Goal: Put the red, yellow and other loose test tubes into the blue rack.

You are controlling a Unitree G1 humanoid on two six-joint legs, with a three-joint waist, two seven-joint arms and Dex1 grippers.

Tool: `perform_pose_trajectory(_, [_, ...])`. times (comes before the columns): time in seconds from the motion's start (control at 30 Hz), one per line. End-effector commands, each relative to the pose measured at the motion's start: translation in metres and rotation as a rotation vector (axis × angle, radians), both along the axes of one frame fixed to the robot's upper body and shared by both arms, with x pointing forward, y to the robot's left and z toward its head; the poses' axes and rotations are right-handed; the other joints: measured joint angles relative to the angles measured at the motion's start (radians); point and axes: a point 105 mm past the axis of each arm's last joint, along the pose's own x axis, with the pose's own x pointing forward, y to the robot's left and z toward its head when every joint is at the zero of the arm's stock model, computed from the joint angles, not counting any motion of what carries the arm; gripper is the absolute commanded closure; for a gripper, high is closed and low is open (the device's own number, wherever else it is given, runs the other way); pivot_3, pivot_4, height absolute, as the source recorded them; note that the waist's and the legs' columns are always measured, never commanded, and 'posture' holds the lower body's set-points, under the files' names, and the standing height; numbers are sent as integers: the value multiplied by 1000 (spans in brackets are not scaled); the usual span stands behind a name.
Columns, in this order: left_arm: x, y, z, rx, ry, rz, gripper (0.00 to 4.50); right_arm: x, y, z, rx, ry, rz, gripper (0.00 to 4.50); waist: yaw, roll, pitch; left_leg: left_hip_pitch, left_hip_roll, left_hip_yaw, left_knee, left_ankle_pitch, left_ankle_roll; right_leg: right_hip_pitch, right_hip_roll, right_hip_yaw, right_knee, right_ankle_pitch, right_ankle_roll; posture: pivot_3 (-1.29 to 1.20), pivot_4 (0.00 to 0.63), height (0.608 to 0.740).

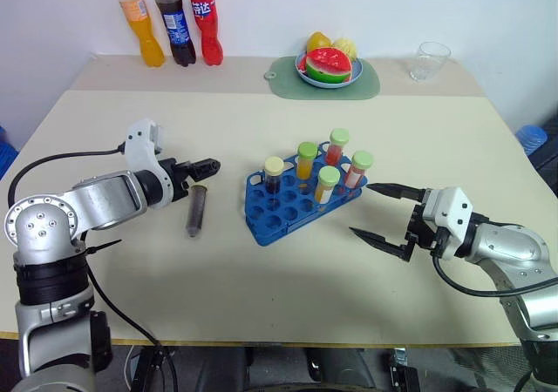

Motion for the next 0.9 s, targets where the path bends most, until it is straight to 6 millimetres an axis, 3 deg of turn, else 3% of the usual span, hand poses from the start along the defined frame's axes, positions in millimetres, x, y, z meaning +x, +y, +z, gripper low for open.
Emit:
perform_pose_trajectory(0.03, [0,-4,1,-39,91,63,186,0,3,8,-11,-38,34,75,3,0,0,0,0,0,0,0,0,0,0,0,0,0,0,0,150,740])
perform_pose_trajectory(0.37, [19,-7,-16,2,273,203,186,2,9,17,-24,-77,63,75,25,0,0,-1,-6,3,0,4,-7,0,-1,0,-1,0,0,0,150,740])
perform_pose_trajectory(0.63, [26,-6,-45,126,501,191,186,2,16,18,-6,-85,58,75,27,0,0,-1,-7,2,0,7,-12,1,0,0,-1,0,0,0,150,740])
perform_pose_trajectory(0.73, [27,-7,-48,148,527,150,1038,2,15,17,-5,-90,48,0,26,0,0,-1,-7,2,0,8,-14,1,0,0,-1,0,0,0,150,740])
perform_pose_trajectory(0.9, [27,-8,-53,150,564,140,3490,1,14,15,-3,-87,38,0,29,0,-1,-1,-8,2,0,8,-14,1,-1,0,-1,0,0,0,150,740])
